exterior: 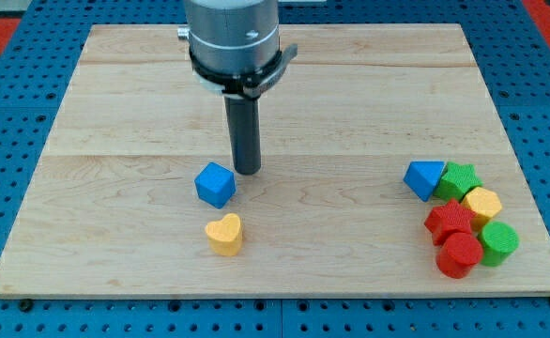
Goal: Move the blue cube to the top of the yellow heart
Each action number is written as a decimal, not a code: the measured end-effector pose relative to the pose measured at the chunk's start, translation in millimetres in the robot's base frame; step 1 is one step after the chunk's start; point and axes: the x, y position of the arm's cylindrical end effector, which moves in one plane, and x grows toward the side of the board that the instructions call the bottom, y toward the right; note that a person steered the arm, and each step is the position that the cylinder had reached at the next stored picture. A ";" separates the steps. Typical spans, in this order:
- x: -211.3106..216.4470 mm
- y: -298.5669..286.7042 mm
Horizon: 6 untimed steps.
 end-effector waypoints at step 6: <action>78.9 -71.1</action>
